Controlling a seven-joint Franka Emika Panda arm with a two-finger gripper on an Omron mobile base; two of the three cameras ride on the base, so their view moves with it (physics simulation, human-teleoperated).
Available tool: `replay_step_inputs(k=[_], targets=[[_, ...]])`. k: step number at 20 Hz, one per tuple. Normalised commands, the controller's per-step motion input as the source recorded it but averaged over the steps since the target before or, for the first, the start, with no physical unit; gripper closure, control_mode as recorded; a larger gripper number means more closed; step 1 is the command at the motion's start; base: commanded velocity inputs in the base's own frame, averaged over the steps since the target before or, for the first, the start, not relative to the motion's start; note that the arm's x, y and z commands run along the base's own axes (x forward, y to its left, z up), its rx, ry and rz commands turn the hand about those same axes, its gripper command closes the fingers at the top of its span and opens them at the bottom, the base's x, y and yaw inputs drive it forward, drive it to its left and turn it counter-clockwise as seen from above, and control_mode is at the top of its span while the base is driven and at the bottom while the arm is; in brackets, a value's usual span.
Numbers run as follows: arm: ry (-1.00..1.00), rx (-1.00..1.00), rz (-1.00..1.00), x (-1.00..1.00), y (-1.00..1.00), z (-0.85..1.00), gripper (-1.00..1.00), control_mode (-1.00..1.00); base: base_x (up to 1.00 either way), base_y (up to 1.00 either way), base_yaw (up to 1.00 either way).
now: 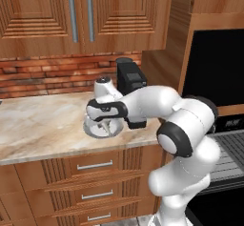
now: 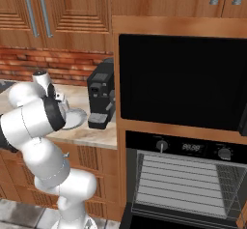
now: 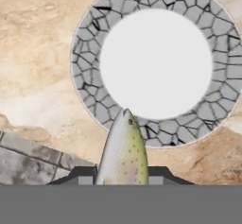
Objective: Take the fish from the oven and place it on the plate on the counter.
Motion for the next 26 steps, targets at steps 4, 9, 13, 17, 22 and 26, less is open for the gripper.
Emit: replay_step_inputs(k=[4, 9, 13, 17, 22, 26], targets=[[0.03, 0.0, -0.04, 0.12, 0.0, -0.36, 1.0, -1.0, 0.0, 0.0, 0.0], [0.0, 0.0, -0.05, 0.15, 0.0, -0.15, 1.0, -1.0, 0.0, 0.0, 0.0], [0.0, 0.0, -0.07, 0.31, 0.0, -0.09, 1.0, -1.0, 0.0, 0.0, 0.0], [0.0, 0.0, -0.07, 0.3, 0.0, 0.0, 1.0, -1.0, 0.0, 0.0, 0.0], [0.0, 0.0, -0.09, 0.33, 0.0, -0.03, 1.0, -1.0, 0.0, 0.0, 0.0], [0.0, 0.0, -0.09, 0.07, 0.0, -0.03, 1.0, -1.0, 0.0, 0.0, 0.0]])
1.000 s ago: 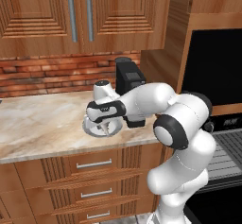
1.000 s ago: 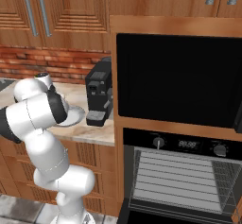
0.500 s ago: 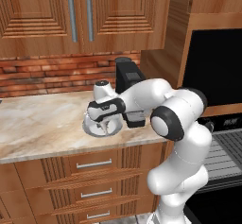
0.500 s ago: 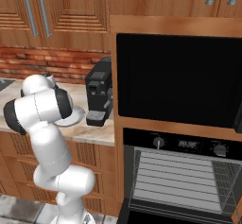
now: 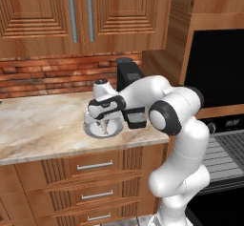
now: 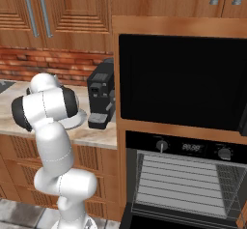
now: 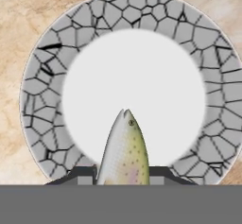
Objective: Take the fish from the oven and place it on the plate on the counter.
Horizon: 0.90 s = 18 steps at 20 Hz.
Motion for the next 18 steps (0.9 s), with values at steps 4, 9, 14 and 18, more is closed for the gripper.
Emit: replay_step_inputs(k=[4, 9, 14, 18], targets=[[0.0, 0.0, -0.09, 0.03, 0.0, -0.01, 1.0, -1.0, 0.0, 0.0, 0.0], [0.0, 0.0, -0.07, 0.0, -0.01, 0.0, 1.0, -1.0, 0.0, 0.0, 0.0], [0.0, 0.0, -0.05, 0.0, -0.2, -0.03, 1.0, -1.0, 0.0, 0.0, 0.0], [0.0, 0.0, -0.05, 0.0, -0.2, -0.06, 1.0, -1.0, 0.0, 0.0, 0.0]])
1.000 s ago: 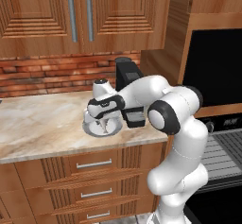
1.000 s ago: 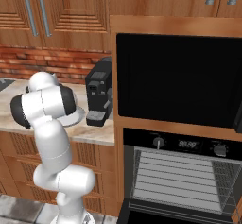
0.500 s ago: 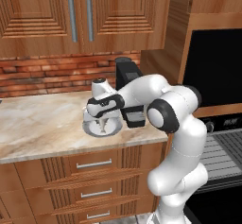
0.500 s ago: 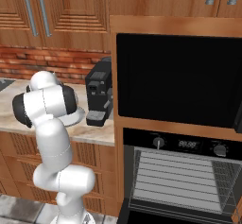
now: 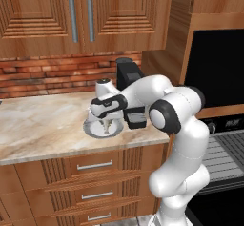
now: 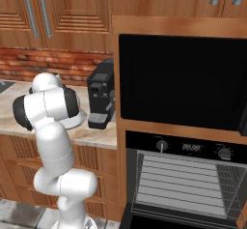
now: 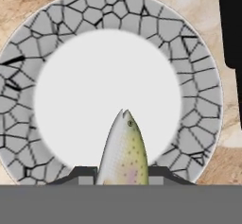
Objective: Take the fish from the oven and place it on the plate on the counter.
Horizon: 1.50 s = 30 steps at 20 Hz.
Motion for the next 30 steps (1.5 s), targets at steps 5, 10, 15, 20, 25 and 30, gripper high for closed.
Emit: replay_step_inputs(k=[5, 10, 15, 20, 25, 30], targets=[[0.0, 0.0, -0.05, 0.05, -0.01, -0.05, 1.0, -1.0, 0.0, 0.0, 0.0], [0.0, 0.0, -0.06, 0.22, 0.0, -0.27, 1.0, -1.0, 0.0, 0.0, 0.0], [0.0, 0.0, -0.06, 0.14, 0.0, -0.19, 1.0, -1.0, 0.0, 0.0, 0.0], [0.0, 0.0, -0.06, 0.08, 0.0, -0.01, 1.0, -1.0, 0.0, 0.0, 0.0], [0.0, -0.01, -0.06, 0.17, 0.02, -0.05, 1.0, -1.0, 0.0, 0.0, 0.0], [-0.01, 0.0, -0.07, 0.17, 0.02, -0.11, 1.0, -1.0, 0.0, 0.0, 0.0]])
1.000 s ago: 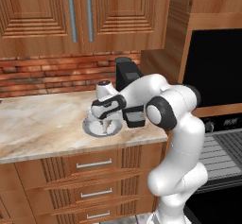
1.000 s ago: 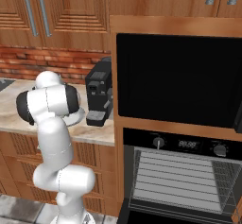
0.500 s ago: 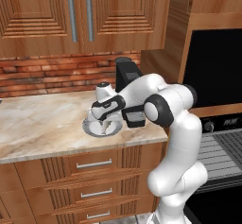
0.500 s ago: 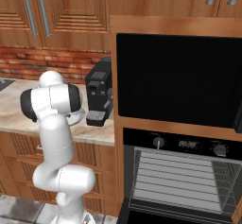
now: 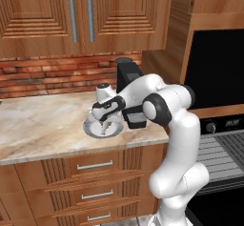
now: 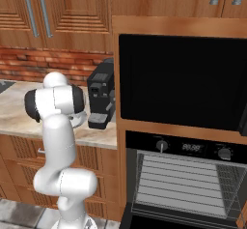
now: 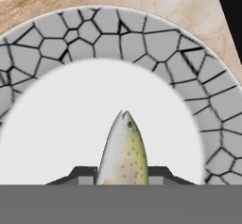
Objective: Take the fish from the oven and place it on the plate on the counter.
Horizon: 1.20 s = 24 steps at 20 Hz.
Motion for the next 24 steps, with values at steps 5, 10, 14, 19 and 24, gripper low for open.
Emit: replay_step_inputs(k=[5, 10, 14, 19, 24], targets=[[-0.01, 0.0, -0.06, 0.04, 0.0, -0.2, 1.0, -1.0, 0.0, 0.0, 0.0], [0.0, 0.0, -0.04, 0.01, 0.0, -0.06, 1.0, -1.0, 0.0, 0.0, 0.0], [0.0, 0.0, -0.04, 0.05, 0.02, 0.0, -1.0, -1.0, 0.0, 0.0, 0.0], [0.0, 0.0, -0.03, 0.03, 0.01, 0.0, -1.0, -1.0, 0.0, 0.0, 0.0], [0.0, 0.0, -0.03, 0.05, 0.0, 0.0, -1.0, -1.0, 0.0, 0.0, 0.0]])
